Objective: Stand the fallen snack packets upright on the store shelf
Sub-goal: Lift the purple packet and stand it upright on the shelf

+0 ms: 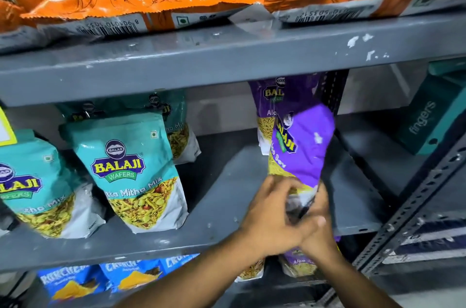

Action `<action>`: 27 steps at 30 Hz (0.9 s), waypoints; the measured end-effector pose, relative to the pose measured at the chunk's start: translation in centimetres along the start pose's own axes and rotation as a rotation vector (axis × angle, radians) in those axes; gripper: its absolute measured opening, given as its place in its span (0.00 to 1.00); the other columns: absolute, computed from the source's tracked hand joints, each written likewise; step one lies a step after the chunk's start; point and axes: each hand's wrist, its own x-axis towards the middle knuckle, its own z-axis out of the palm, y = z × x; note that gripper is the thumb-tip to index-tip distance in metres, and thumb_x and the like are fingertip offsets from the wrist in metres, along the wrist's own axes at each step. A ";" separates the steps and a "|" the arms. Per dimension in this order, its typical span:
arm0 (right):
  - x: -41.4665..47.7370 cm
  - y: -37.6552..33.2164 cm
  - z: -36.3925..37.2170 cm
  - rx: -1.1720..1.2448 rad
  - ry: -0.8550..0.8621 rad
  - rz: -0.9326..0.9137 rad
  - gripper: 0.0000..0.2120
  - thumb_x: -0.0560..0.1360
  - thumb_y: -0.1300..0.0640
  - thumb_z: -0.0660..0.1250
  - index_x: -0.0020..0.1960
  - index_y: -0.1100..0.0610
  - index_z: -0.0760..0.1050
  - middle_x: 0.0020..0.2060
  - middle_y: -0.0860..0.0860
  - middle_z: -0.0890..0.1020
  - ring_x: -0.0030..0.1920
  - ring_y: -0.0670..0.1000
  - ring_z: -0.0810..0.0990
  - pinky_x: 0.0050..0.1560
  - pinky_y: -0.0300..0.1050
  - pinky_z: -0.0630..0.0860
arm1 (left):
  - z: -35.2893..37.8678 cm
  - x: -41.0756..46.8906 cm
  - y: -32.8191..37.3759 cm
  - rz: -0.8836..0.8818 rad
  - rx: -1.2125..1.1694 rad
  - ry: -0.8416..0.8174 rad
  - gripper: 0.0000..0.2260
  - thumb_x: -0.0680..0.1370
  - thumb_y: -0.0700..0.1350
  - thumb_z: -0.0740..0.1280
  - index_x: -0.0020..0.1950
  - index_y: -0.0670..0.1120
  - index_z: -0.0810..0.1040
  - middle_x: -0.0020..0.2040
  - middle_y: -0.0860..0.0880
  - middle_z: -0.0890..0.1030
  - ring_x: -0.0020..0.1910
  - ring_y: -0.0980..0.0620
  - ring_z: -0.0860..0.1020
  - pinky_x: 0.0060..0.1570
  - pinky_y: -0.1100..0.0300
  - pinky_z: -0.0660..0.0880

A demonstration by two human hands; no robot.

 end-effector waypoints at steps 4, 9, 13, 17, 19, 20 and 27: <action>3.7 2.4 -3.1 -0.263 -0.105 0.071 0.31 0.55 0.46 0.78 0.56 0.53 0.74 0.49 0.55 0.81 0.50 0.54 0.81 0.49 0.53 0.79 | -1.2 0.4 -1.8 0.057 -0.156 0.151 0.12 0.66 0.53 0.75 0.43 0.50 0.79 0.42 0.50 0.84 0.43 0.55 0.81 0.48 0.63 0.76; 7.9 3.2 -6.2 0.000 -0.478 0.237 0.25 0.63 0.67 0.77 0.58 0.60 0.74 0.56 0.61 0.83 0.51 0.51 0.85 0.50 0.41 0.81 | -2.6 3.2 -7.2 -0.262 -0.219 0.134 0.42 0.56 0.59 0.79 0.65 0.51 0.66 0.67 0.53 0.71 0.66 0.57 0.70 0.67 0.60 0.66; 9.2 2.7 -7.1 -0.035 -0.542 0.270 0.21 0.69 0.76 0.68 0.58 0.59 0.74 0.47 0.47 0.87 0.46 0.43 0.84 0.48 0.35 0.79 | -1.5 5.1 -8.7 -0.246 -0.389 -0.062 0.38 0.59 0.44 0.81 0.64 0.57 0.69 0.65 0.52 0.77 0.64 0.59 0.75 0.67 0.55 0.71; 8.3 3.5 -6.0 0.018 -0.402 0.257 0.24 0.72 0.79 0.60 0.56 0.54 0.75 0.48 0.43 0.87 0.50 0.42 0.83 0.53 0.34 0.78 | 0.6 5.2 -9.4 -0.332 -0.316 0.114 0.34 0.52 0.56 0.82 0.52 0.67 0.69 0.57 0.51 0.81 0.57 0.51 0.80 0.60 0.44 0.77; 7.9 3.5 -5.4 0.040 -0.318 0.264 0.27 0.70 0.81 0.56 0.54 0.53 0.76 0.46 0.41 0.87 0.49 0.40 0.82 0.52 0.32 0.77 | 1.1 5.2 -8.8 -0.329 -0.249 0.148 0.34 0.52 0.58 0.81 0.52 0.65 0.69 0.58 0.51 0.79 0.57 0.52 0.79 0.59 0.47 0.77; 7.7 3.5 -5.1 0.041 -0.290 0.271 0.27 0.70 0.81 0.55 0.53 0.52 0.76 0.45 0.40 0.87 0.49 0.40 0.82 0.51 0.31 0.77 | 1.2 5.2 -8.6 -0.322 -0.225 0.150 0.34 0.53 0.57 0.82 0.53 0.63 0.70 0.58 0.51 0.78 0.58 0.52 0.78 0.60 0.48 0.76; 7.1 3.7 -5.1 0.028 -0.132 0.266 0.24 0.71 0.76 0.54 0.52 0.53 0.78 0.49 0.48 0.85 0.55 0.54 0.82 0.59 0.51 0.76 | 1.7 4.4 -6.5 -0.320 -0.162 0.132 0.37 0.58 0.53 0.82 0.62 0.51 0.70 0.55 0.55 0.72 0.58 0.53 0.75 0.58 0.57 0.73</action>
